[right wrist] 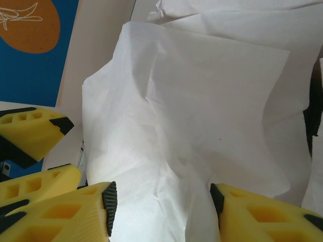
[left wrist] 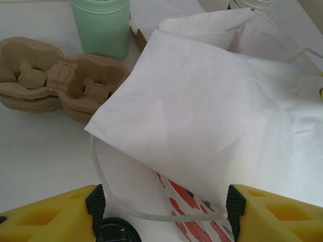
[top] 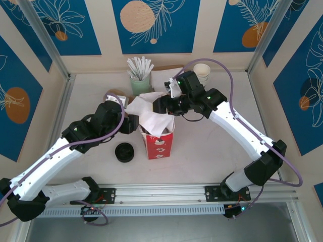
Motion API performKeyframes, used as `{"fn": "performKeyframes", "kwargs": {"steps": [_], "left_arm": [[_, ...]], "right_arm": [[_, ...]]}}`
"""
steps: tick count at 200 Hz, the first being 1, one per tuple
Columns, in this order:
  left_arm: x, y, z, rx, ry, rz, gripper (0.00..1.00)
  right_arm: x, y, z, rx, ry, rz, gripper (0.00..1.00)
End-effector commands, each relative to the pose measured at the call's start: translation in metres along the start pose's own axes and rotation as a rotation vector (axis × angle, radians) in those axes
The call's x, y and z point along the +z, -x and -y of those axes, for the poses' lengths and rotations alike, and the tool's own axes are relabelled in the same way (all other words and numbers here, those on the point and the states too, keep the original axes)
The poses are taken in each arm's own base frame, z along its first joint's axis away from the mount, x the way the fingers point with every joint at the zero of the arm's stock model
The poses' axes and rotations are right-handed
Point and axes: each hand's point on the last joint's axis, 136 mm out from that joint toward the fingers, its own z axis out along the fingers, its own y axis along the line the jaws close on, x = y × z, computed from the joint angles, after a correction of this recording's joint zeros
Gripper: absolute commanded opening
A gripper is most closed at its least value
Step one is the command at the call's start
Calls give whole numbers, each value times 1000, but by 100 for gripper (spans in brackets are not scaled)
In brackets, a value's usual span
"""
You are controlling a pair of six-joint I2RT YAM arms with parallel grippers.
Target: Pack the takeout coffee
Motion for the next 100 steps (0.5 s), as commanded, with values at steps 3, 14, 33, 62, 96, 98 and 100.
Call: {"fn": "performKeyframes", "kwargs": {"steps": [3, 14, 33, 62, 96, 98, 100], "left_arm": [[0, 10, 1, -27, -4, 32, 66], [0, 11, 3, -27, -14, 33, 65], [2, 16, 10, -39, -43, 40, 65], [6, 24, 19, -65, -68, 48, 63], [14, 26, 23, -100, -74, 48, 62], [15, 25, 23, -102, -75, 45, 62], [16, 26, 24, -104, -78, 45, 62]], "right_arm": [[-18, 8, -10, -65, -22, 42, 56], [-21, 11, -12, -79, -25, 51, 56], [-18, 9, -13, -82, -16, 44, 56], [-9, 3, -7, -66, -19, 19, 56], [-4, -2, 1, -58, -31, 13, 53], [-3, -2, 1, -56, -30, 12, 53], [-2, -3, 2, -55, -31, 9, 53]]}}
